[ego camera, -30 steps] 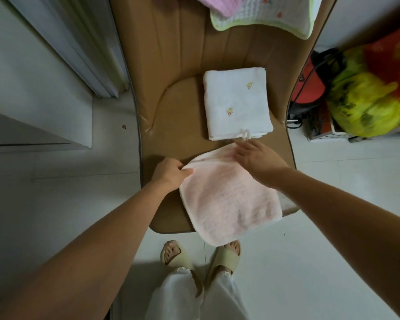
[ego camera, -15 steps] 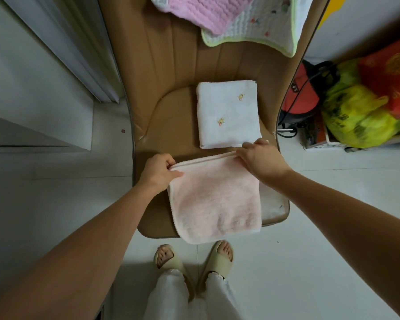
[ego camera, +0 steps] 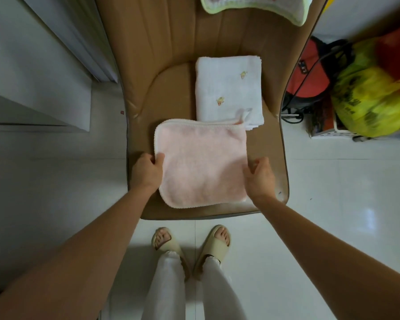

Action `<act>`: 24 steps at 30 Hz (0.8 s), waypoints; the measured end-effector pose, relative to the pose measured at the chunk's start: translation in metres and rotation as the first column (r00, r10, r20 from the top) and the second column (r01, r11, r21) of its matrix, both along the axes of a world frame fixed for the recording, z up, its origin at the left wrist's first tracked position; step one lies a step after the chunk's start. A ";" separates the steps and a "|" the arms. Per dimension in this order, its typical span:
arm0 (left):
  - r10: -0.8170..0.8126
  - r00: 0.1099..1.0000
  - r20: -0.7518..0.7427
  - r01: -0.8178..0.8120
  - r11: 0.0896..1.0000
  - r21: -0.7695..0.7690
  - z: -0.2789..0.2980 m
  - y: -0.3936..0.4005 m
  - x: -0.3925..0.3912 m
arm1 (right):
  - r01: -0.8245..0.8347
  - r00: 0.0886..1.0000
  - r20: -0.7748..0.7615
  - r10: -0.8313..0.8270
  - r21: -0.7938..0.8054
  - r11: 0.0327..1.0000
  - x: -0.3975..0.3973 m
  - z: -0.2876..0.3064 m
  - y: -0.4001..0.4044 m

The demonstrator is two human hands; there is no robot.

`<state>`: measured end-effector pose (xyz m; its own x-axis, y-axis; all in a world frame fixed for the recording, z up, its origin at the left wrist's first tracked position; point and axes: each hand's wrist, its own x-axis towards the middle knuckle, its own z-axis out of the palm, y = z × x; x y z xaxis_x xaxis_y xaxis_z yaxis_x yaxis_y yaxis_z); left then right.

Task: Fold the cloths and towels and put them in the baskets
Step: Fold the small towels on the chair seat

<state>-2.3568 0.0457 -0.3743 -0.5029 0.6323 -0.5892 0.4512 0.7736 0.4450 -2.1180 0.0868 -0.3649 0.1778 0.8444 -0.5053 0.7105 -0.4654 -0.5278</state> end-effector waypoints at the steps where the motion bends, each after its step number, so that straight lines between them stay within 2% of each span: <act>1: 0.015 1.000 0.022 -0.015 1.000 0.001 0.002 -0.010 0.008 | 0.068 0.995 -0.062 -0.074 -0.097 0.993 0.003 -0.004 -0.010; 4: 0.068 0.995 0.072 -0.071 0.996 0.046 0.004 -0.034 0.028 | 0.198 0.947 -0.209 -0.245 -0.221 0.955 0.006 -0.007 -0.025; 9: 0.150 0.989 0.005 -0.149 0.977 0.152 0.000 -0.060 0.043 | 0.131 0.981 -0.119 -0.155 -0.186 0.974 0.006 -0.007 -0.042; 12: 0.110 0.992 -0.062 -0.101 0.984 0.144 -0.006 -0.071 0.037 | 0.124 0.987 -0.095 -0.133 -0.095 0.988 0.004 -0.004 -0.064; 15: 0.055 0.991 -0.121 -0.039 0.990 0.133 -0.008 -0.070 0.026 | 0.003 0.997 -0.078 -0.005 -0.027 1.000 0.003 -0.003 -0.079; 18: -0.007 0.991 -0.135 0.026 0.991 0.135 -0.004 -0.066 0.020 | -0.003 0.997 -0.077 -0.001 -0.062 0.998 0.001 -0.006 -0.084; 21: -0.016 1.000 0.011 0.014 0.992 0.129 0.000 -0.069 0.014 | 0.170 0.958 -0.190 -0.216 -0.233 0.958 -0.001 -0.002 -0.080; 23: 0.032 0.974 0.224 -0.047 0.997 0.061 -0.002 -0.074 0.008 | 0.271 0.886 -0.289 -0.363 -0.313 0.910 -0.003 0.003 -0.074; 24: 0.051 0.947 0.317 -0.056 0.998 0.006 -0.002 -0.076 0.004 | 0.283 0.876 -0.297 -0.380 -0.322 0.903 -0.004 0.006 -0.069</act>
